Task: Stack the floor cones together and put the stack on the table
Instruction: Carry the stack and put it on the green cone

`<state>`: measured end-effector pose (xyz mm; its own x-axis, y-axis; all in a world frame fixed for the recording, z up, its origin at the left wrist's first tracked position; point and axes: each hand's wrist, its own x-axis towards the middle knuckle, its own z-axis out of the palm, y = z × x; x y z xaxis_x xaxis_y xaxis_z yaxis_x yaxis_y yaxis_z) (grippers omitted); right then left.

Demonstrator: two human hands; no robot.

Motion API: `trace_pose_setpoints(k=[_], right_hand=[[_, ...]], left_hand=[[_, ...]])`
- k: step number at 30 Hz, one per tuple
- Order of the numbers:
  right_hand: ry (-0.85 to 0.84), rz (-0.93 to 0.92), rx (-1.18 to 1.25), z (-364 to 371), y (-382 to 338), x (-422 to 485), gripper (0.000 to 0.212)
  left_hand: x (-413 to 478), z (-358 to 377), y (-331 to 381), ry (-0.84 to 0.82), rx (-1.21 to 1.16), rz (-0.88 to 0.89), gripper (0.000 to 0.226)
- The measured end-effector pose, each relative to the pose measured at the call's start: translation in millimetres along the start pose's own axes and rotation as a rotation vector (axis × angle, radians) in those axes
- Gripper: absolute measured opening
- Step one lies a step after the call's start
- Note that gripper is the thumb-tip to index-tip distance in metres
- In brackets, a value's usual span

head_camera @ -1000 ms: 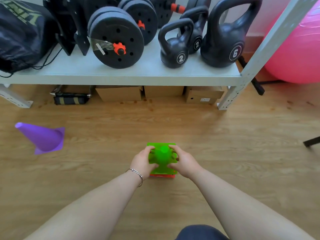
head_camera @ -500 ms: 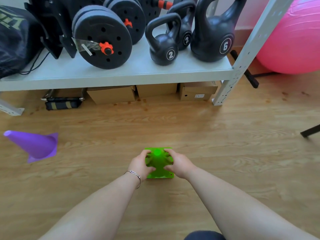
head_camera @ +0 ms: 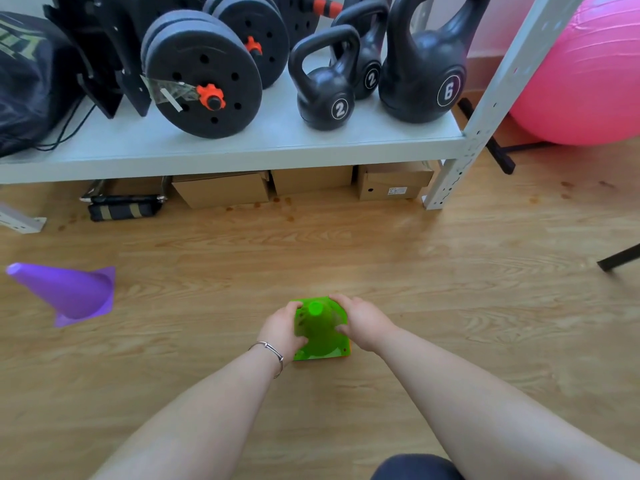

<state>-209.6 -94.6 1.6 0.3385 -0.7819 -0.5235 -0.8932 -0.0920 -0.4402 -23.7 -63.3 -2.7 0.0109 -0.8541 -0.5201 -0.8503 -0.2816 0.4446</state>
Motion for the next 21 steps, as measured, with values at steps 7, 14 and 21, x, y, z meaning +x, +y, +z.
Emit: trace_pose_setpoints(k=[7, 14, 21], right_hand=[[0.309, -0.082, -0.293, -23, -8, 0, 0.068], [0.507, -0.156, -0.423, -65, -50, 3, 0.074], [0.594, -0.156, -0.371, -104, -139, 6, 0.078]], left_hand=[[-15, -24, -4, 0.267, 0.416, 0.134, 0.06], [-17, -92, -4, 0.471, 0.508, 0.034, 0.076], [-45, -181, -4, 0.574, 0.499, -0.119, 0.083]])
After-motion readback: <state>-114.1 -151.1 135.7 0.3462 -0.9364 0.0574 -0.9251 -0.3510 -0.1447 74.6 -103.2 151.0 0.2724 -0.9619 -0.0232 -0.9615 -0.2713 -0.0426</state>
